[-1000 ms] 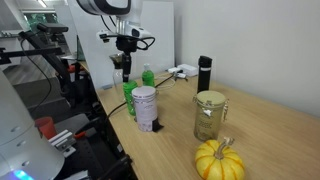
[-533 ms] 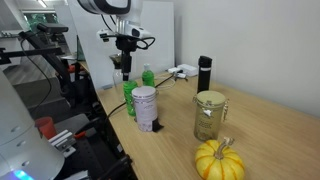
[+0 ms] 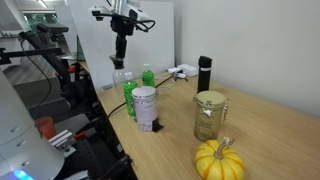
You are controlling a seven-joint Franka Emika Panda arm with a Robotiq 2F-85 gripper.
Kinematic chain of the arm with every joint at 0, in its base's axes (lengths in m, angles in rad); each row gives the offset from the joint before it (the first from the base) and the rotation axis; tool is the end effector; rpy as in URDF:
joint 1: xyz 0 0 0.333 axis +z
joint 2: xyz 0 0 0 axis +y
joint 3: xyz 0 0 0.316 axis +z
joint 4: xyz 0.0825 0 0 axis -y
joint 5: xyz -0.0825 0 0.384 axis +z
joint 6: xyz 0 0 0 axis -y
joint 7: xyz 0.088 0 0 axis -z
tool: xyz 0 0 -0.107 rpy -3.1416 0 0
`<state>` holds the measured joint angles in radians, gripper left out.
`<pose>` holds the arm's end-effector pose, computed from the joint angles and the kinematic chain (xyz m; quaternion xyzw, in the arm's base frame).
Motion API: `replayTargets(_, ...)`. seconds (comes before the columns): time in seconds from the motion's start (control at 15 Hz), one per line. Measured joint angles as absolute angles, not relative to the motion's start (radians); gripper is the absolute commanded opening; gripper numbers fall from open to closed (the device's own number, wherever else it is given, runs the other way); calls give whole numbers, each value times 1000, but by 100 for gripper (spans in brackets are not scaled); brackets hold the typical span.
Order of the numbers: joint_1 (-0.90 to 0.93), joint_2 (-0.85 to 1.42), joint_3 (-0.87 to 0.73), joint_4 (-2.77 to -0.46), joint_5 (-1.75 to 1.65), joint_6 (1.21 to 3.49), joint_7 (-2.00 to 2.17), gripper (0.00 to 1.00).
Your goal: Move the green bottle to the left
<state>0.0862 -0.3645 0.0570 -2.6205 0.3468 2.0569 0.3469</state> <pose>0.3748 0.0715 0.3581 -0.9663 0.1975 0.1265 0.1065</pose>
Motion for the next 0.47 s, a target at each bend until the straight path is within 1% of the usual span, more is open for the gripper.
replayTargets(0.13,79,-400,43,-2622,348,2026,347,100)
replayTargets(0.47,79,-397,44,-2625,351,2025,347,100)
